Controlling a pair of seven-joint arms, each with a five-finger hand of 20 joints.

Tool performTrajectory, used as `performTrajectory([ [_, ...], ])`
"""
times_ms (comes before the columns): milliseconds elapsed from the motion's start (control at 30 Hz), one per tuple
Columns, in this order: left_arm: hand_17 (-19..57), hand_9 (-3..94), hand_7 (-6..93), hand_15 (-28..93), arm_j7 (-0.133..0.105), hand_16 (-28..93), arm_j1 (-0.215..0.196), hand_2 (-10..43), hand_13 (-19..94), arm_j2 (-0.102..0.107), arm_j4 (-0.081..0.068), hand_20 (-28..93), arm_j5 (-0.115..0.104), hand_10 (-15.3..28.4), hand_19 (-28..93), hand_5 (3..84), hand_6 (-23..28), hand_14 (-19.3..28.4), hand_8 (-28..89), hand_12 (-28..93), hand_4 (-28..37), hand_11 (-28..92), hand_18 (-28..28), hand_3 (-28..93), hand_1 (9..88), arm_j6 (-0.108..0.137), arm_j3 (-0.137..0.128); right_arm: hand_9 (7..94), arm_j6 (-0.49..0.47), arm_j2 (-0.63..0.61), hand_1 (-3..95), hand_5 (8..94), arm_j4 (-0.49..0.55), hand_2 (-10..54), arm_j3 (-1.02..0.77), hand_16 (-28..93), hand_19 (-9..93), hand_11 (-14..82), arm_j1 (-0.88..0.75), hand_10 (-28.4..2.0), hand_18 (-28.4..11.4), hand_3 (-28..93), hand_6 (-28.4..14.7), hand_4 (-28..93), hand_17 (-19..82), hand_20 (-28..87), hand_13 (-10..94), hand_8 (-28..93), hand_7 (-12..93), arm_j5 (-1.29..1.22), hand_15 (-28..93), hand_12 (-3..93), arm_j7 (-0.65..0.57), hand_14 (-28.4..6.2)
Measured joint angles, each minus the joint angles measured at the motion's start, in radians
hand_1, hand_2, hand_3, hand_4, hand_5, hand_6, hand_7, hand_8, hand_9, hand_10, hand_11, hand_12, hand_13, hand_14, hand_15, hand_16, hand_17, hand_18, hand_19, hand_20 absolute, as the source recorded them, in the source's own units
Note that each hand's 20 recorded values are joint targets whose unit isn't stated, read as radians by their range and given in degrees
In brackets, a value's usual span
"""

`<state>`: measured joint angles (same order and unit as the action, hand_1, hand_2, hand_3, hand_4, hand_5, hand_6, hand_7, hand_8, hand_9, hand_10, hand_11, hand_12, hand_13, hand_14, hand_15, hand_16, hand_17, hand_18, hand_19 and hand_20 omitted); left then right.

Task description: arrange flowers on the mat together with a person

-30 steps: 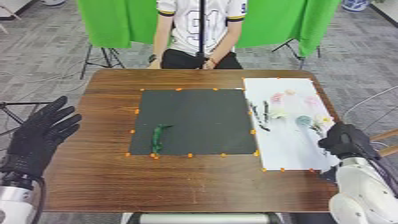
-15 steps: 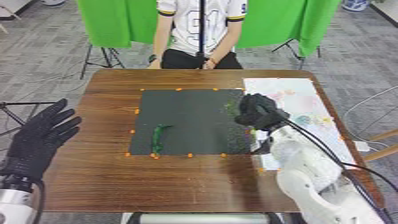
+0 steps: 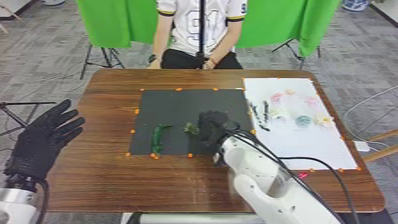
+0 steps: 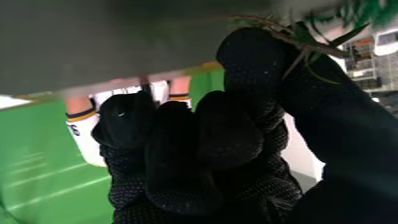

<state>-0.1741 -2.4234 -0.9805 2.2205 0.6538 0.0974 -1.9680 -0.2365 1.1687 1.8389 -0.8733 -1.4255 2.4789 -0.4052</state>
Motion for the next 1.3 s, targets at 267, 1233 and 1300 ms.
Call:
performTrajectory([
  [267, -7.6, 28.3, 15.3, 28, 0.003, 4, 0.004, -1.4, 23, 0.0, -0.001, 12, 0.0, 12.3, 45, 32.7, 4.0, 15.1, -8, 20, -25.2, 18, 22.6, 70, 25.9, 0.0, 0.006, 85.7, -0.017, 0.029, 39.7, 81.5, -0.045, -8.6, 0.05, 39, 93, 69.7, 0.018, -8.8, -24.1, 80, 1.8, -12, 44, 51, 80, 15, 54, 0.014, 90, 45.8, -0.037, -9.7],
  [1233, -7.6, 28.4, 15.3, 27, 0.016, 4, 0.028, -1.2, 23, 0.007, -0.012, 12, 0.001, 12.3, 45, 32.8, 4.1, 14.9, -8, 20, -25.0, 18, 22.6, 70, 26.2, -0.001, 0.022, 90.4, -0.021, 0.13, 27.0, 89.0, -0.098, -1.1, 0.067, 39, 93, 66.2, 0.039, -7.9, -24.6, 76, 2.3, -21, 49, 55, 85, -10, 53, 0.036, 88, 45.8, -0.097, -8.7],
  [1300, -7.6, 28.4, 15.4, 27, 0.016, 4, 0.029, -1.2, 23, 0.007, -0.012, 12, 0.001, 12.4, 45, 32.8, 4.1, 15.0, -8, 20, -25.0, 18, 22.6, 70, 26.1, -0.001, 0.022, 90.2, -0.021, 0.132, 24.6, 89.0, -0.089, 1.1, 0.054, 40, 93, 65.8, 0.033, -8.1, -24.7, 75, 2.1, -22, 49, 55, 84, -10, 52, 0.028, 88, 46.1, -0.094, -8.9],
])
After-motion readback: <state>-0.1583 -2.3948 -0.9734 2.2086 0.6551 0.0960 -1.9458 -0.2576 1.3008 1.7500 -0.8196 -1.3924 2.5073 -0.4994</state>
